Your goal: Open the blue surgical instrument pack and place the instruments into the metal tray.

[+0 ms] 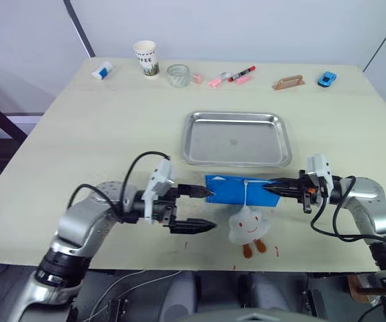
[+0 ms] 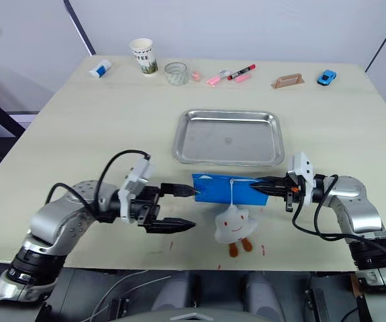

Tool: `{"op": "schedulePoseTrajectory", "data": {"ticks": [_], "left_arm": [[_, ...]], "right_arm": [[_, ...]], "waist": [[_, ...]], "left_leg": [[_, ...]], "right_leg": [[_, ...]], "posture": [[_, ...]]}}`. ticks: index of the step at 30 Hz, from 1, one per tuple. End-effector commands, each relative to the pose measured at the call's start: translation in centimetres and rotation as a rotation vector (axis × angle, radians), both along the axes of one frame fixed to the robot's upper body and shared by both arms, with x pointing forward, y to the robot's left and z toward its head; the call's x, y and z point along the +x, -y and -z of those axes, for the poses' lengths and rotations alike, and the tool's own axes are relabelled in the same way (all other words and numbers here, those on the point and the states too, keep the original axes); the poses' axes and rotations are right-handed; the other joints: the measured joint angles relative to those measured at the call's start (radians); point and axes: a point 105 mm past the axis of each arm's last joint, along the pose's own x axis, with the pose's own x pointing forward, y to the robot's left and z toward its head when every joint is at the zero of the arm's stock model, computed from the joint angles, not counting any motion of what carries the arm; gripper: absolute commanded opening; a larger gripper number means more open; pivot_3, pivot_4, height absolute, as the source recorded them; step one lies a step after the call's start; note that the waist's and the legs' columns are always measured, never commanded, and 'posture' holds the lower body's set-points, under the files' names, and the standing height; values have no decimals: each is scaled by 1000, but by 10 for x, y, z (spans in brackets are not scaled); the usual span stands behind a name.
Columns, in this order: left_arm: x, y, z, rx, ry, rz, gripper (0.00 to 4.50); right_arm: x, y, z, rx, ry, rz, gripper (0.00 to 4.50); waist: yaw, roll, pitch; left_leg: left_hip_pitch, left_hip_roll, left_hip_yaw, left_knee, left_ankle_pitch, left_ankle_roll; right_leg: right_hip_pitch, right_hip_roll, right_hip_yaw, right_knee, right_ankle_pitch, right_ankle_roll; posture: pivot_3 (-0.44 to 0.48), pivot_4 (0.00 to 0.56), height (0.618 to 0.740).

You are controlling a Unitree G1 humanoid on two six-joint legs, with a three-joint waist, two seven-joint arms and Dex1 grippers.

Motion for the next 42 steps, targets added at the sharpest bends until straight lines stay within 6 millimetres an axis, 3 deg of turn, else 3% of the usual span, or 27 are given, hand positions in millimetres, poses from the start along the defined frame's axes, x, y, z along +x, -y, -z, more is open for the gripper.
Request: {"op": "schedulePoseTrajectory", "data": {"ticks": [1,12,19,22,28,30,42], "left_arm": [[-2,12,2,3,17,36,4457],[10,36,35,70,26,4,4457],[6,47,43,70,32,22,4457],[7,47,43,80,35,38,3672],[13,54,35,95,44,67,891],[14,56,31,95,47,73,215],[8,44,1,33,84,158,78]], "right_arm": [[1,5,-12,-5,45,19,0],[0,2,-12,1,44,24,0],[-1,1,-12,5,45,32,0],[-1,1,-12,6,46,34,0],[-2,0,-13,9,50,35,0],[-2,-1,-12,10,50,36,0],[0,0,-11,5,54,41,0]], "waist": [[1,0,0],[1,0,0],[0,0,0],[0,0,0],[2,0,0],[0,0,0],[0,0,0]], "left_leg": [[0,0,0,0,0,0],[0,0,0,0,0,0],[0,0,0,0,0,0],[0,0,0,0,0,0],[0,-1,0,0,0,0],[0,-1,0,0,0,0],[0,-1,0,0,0,0]], "right_leg": [[0,0,0,0,0,0],[0,0,0,0,0,0],[0,0,0,0,0,0],[0,0,0,0,0,0],[0,0,0,0,0,0],[0,0,0,0,0,0],[0,0,0,0,0,0]], "posture": [[0,150,740],[0,150,740],[0,150,740],[0,150,740],[0,150,740],[0,150,740],[0,150,740]]}}
